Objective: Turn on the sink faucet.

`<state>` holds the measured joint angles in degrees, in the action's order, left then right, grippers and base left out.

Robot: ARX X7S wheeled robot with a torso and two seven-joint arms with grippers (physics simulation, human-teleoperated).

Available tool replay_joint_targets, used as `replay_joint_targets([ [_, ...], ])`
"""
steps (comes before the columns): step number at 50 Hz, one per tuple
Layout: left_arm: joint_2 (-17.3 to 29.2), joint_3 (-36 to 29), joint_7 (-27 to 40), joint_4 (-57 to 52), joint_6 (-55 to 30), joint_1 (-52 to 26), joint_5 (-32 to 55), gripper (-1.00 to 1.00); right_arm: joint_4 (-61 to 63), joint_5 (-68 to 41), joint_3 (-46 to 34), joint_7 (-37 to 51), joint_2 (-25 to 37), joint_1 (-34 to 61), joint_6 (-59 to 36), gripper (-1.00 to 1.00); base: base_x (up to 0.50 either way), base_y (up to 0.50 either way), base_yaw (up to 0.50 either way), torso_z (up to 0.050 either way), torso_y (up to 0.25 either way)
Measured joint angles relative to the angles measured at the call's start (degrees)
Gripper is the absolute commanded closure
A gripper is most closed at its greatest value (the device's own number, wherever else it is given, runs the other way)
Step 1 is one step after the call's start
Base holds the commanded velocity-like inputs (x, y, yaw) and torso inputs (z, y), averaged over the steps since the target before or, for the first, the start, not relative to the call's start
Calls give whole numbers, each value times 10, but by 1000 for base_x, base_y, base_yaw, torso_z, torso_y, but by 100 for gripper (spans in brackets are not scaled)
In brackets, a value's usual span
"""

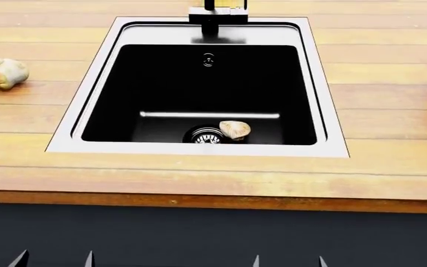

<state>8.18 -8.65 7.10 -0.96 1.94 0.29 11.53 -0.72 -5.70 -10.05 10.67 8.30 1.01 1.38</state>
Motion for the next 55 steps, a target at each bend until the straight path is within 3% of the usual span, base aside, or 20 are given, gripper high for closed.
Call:
replay_joint_targets([
  [7,3,-3,1,0,4,2,3,-100,-1,-2,-4,2,2,1,0,-100,0,0,0,50,0],
  [29,11,-10,19,-16,-13,1,7,-100,13,-18,-8,10,10,5,-12,-100,0,0,0,0,0],
  [43,42,-8,58,-229,-229,-59,39,-100,222,-80,15,31,53,91,-233,-100,0,0,0,0,0],
  [55,83,-6,49,-305,-409,-231,83,-100,275,-134,25,6,103,267,-414,-100,0,0,0,0,0],
])
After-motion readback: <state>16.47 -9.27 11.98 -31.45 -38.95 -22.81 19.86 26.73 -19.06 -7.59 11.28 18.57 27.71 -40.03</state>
